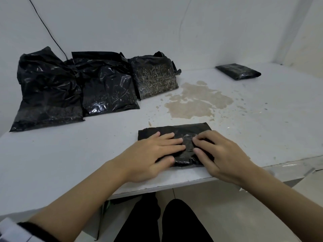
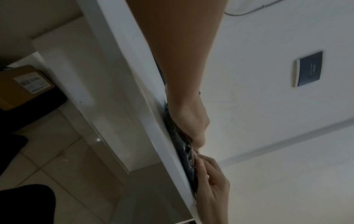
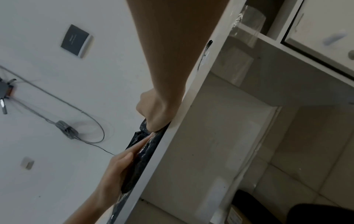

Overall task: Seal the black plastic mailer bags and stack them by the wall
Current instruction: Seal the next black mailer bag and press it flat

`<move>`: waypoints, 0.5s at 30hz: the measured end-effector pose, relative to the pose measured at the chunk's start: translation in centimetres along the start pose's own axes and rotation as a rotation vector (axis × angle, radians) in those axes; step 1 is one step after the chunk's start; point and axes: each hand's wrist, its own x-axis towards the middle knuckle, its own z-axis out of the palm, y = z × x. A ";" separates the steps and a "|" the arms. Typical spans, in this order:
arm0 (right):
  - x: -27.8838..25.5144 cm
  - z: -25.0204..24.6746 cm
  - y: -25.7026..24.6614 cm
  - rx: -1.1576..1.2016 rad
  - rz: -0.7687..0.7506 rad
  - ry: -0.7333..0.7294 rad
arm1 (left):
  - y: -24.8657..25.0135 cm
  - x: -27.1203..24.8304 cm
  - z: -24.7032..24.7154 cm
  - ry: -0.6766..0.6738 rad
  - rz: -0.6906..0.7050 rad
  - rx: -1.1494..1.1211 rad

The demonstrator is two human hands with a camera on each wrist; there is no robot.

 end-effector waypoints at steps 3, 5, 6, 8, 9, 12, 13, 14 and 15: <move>-0.5 -0.5 0.1 -0.047 0.030 0.006 | 0.8 0.6 0.3 -0.044 -0.009 0.121; -0.7 -0.5 0.0 -0.088 0.094 -0.005 | 1.4 0.9 0.6 -0.064 -0.046 0.161; -0.8 -0.5 -0.1 -0.113 0.117 -0.013 | 1.6 1.0 0.6 -0.075 -0.069 0.169; -0.8 -0.7 -0.7 -0.141 0.189 -0.068 | 1.9 0.8 0.4 -0.110 -0.118 0.195; -0.8 -0.7 -0.9 -0.139 0.206 -0.095 | 2.1 0.7 0.4 -0.121 -0.132 0.222; -1.1 -0.8 -0.8 -0.087 0.292 -0.238 | 3.0 0.9 0.4 -0.127 -0.164 0.360; -1.1 -0.8 -0.8 -0.117 0.294 -0.249 | 3.5 1.2 0.4 -0.114 -0.189 0.391; -1.2 -0.7 -0.9 -0.152 0.299 -0.255 | 4.1 1.5 0.3 -0.097 -0.198 0.415; -1.3 -0.6 -0.8 -0.187 0.302 -0.267 | 4.7 1.9 0.4 -0.067 -0.198 0.407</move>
